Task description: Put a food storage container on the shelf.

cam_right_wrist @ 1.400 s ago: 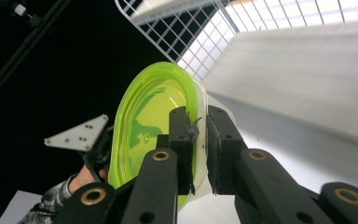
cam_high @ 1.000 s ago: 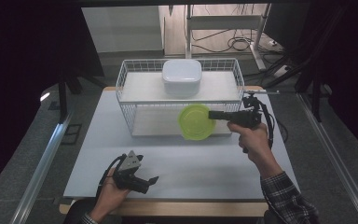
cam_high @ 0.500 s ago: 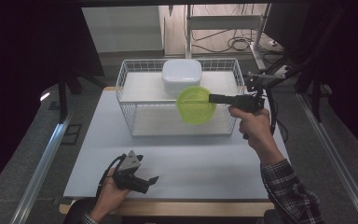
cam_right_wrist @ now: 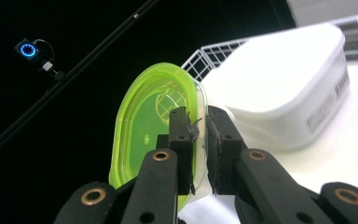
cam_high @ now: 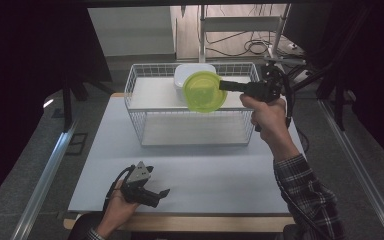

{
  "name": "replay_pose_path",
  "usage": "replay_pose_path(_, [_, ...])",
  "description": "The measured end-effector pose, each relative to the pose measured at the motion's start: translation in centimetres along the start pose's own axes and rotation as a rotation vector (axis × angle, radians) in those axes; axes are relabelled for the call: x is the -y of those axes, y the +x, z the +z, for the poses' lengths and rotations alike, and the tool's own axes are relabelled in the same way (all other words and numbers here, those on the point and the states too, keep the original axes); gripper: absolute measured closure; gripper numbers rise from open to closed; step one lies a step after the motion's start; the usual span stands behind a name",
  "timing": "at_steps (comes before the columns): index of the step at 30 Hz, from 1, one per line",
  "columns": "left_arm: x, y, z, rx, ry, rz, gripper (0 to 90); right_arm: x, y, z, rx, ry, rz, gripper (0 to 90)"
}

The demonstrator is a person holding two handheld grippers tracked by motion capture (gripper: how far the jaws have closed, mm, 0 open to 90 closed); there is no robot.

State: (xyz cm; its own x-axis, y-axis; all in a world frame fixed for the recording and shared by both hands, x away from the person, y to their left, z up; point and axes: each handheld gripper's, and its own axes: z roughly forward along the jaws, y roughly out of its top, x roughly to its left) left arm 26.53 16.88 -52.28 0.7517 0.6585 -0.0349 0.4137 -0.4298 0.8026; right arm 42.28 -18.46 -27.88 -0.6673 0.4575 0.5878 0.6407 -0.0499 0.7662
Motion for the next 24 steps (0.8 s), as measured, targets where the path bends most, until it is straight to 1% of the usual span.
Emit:
replay_pose_path(3, [0.0, 0.0, 0.0, 0.001, -0.001, 0.0, 1.9, -0.9, 0.3, 0.4, 0.017, -0.012, -0.009, 81.9])
replay_pose_path(7, [0.0, 0.0, 0.0, 0.003, -0.001, 0.002, 1.9, -2.0, 0.6, 0.9, 0.031, -0.029, -0.009, 82.0])
replay_pose_path(10, [0.0, 0.0, 0.0, 0.003, 0.0, 0.003, 1.9, -2.7, 0.7, 1.3, 0.054, -0.043, -0.013, 81.9])
replay_pose_path(17, [0.0, 0.0, 0.0, 0.006, 0.002, 0.004, 1.9, -4.0, 0.3, 2.9, 0.095, -0.066, -0.004, 81.9])
replay_pose_path(24, [0.0, 0.0, 0.0, 0.01, 0.003, 0.006, 1.9, -4.9, -0.3, 4.4, 0.133, -0.082, 0.01, 81.8])
